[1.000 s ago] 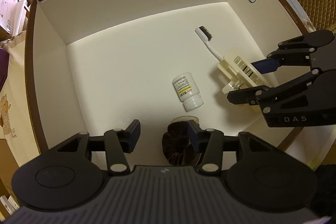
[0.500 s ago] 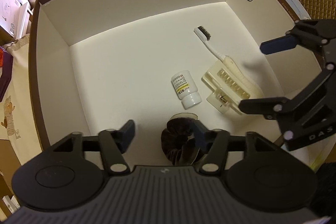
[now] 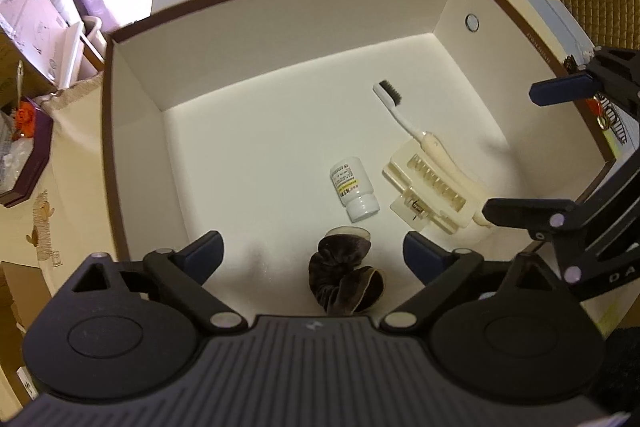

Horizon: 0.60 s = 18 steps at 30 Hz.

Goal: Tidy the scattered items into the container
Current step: 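Open the left tool to drop the scrunchie while the right tool releases the claw clip, then withdraw both tools from the box toward the remaining items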

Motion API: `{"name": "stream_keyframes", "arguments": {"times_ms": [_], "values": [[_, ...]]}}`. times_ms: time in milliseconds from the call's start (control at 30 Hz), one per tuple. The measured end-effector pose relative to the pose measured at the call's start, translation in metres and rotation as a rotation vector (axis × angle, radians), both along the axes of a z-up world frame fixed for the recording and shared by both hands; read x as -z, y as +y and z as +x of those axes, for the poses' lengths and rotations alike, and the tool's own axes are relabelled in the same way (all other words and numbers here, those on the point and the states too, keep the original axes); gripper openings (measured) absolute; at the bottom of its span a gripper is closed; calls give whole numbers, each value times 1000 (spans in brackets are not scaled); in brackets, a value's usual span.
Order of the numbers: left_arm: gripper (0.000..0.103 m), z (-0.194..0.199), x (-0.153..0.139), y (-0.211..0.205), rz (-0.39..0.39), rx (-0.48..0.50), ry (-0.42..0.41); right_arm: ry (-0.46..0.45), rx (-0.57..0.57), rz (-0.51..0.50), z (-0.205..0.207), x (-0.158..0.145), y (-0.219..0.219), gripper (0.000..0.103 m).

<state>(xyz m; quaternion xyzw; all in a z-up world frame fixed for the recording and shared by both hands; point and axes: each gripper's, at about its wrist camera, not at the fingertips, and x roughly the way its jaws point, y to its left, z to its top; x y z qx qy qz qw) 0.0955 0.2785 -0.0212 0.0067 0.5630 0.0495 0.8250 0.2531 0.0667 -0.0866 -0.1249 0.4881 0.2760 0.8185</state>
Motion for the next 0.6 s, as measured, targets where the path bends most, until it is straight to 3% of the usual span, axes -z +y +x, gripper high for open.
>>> {"name": "stream_keyframes", "arguments": {"times_ms": [600], "values": [[97,-62,-48,-55,74,-113,-151,-114,-58,117,-62,-47,-44,103]]}}
